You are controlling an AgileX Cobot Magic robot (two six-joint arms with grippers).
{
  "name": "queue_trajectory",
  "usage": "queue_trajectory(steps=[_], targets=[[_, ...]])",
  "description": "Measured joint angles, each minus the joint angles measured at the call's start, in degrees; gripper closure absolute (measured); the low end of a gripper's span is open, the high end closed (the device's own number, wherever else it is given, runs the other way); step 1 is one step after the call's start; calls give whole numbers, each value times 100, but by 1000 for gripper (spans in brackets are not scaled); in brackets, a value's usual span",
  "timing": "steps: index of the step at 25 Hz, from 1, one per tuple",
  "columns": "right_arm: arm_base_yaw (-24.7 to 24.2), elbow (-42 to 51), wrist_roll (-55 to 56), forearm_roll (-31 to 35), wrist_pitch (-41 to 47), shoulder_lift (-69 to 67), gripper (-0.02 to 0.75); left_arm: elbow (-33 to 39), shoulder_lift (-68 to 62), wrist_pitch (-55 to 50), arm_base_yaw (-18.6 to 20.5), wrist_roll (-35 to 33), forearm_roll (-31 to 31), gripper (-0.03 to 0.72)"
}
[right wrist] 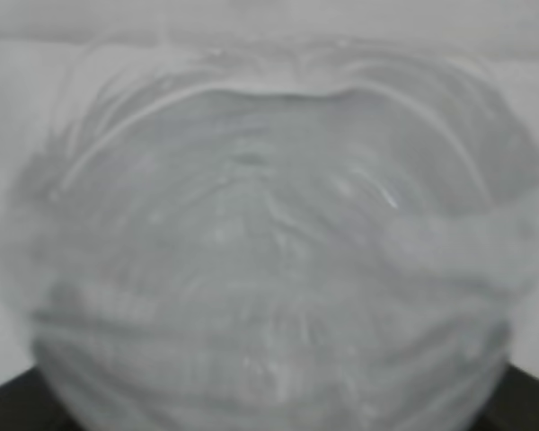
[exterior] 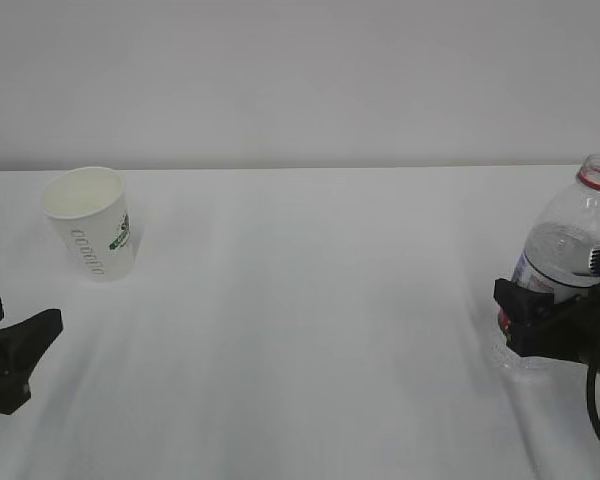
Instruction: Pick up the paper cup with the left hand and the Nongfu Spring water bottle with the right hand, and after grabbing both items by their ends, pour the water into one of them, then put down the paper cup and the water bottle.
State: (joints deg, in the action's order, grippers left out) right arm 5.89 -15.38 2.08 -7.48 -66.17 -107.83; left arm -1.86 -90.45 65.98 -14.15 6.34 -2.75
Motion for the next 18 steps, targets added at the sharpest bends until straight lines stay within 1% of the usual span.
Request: queue_trajectory(steps=[3, 8, 14, 18], targets=[[0, 44, 0, -121, 269, 241, 240, 0, 0, 0, 0, -12, 8, 181], [0, 68, -22, -213, 377, 699, 241, 0, 0, 0, 0, -70, 21, 181], [0, 77, -22, -400, 758, 1169, 243, -214, -313, 0, 0, -166, 33, 181], [0, 80, -22, -419, 784, 1272, 243, -406, -544, 0, 0, -217, 109, 181]])
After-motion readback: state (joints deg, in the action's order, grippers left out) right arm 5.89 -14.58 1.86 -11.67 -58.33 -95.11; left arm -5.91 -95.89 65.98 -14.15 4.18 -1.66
